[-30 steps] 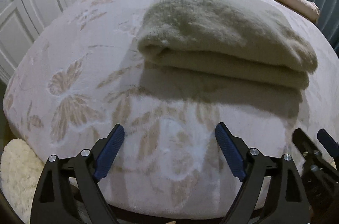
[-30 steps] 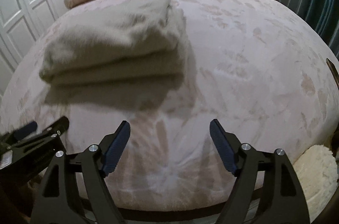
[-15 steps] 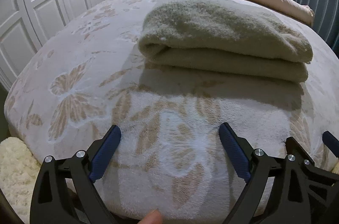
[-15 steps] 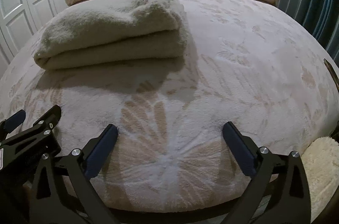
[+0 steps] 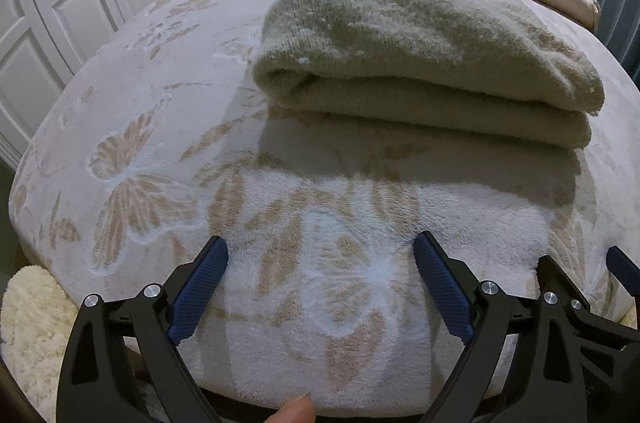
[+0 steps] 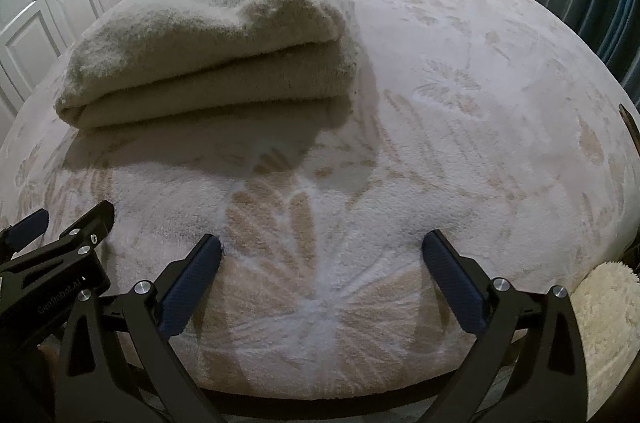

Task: Fold small clothes

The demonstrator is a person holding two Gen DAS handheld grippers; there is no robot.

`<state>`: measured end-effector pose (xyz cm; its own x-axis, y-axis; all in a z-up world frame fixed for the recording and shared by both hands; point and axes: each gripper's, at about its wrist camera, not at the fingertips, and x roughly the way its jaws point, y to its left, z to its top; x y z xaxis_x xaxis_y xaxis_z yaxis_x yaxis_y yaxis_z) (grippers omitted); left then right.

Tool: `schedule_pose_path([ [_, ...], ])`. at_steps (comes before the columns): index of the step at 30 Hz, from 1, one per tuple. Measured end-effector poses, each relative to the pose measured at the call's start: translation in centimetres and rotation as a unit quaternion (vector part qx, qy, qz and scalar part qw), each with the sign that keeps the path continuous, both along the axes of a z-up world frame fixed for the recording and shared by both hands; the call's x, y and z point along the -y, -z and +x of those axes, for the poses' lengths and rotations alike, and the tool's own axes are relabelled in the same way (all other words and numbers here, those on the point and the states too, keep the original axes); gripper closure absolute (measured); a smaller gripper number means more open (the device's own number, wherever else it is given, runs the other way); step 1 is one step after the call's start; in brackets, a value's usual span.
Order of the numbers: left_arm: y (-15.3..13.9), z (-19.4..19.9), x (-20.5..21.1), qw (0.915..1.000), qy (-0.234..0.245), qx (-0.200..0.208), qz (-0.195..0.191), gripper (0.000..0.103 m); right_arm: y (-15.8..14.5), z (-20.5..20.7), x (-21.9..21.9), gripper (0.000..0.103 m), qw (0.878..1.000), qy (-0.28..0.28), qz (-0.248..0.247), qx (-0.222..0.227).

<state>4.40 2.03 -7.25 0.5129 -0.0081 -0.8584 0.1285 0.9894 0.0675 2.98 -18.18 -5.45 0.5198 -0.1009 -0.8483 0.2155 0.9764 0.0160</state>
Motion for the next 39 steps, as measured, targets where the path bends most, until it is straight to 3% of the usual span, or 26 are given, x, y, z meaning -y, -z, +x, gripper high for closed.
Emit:
schedule_pose_path([
  [9,0.2,0.0,-0.4,0.9999,-0.004,-0.013,-0.002,0.011,-0.1,0.7,0.3,0.005,1.0,0.0,0.004,-0.01],
  [16,0.0,1.3,-0.6,0.9987,-0.014,-0.049,-0.004,0.01,-0.2,1.4,-0.1,0.005,1.0,0.0,0.003,-0.024],
  [24,0.0,1.5,-0.7,0.9984,-0.012,-0.055,-0.006,0.01,-0.7,2.2,-0.9,0.005,1.0,-0.006,-0.004,-0.029],
  [29,0.1,1.6,-0.8,0.9989,-0.003,-0.046,-0.002,0.009,-1.3,2.6,0.1,0.005,0.999,0.015,0.027,-0.025],
  [39,0.0,1.4,-0.3,0.9987,0.0,-0.052,0.003,0.009,-0.9,3.0,-0.5,0.005,0.999,0.009,0.013,-0.033],
])
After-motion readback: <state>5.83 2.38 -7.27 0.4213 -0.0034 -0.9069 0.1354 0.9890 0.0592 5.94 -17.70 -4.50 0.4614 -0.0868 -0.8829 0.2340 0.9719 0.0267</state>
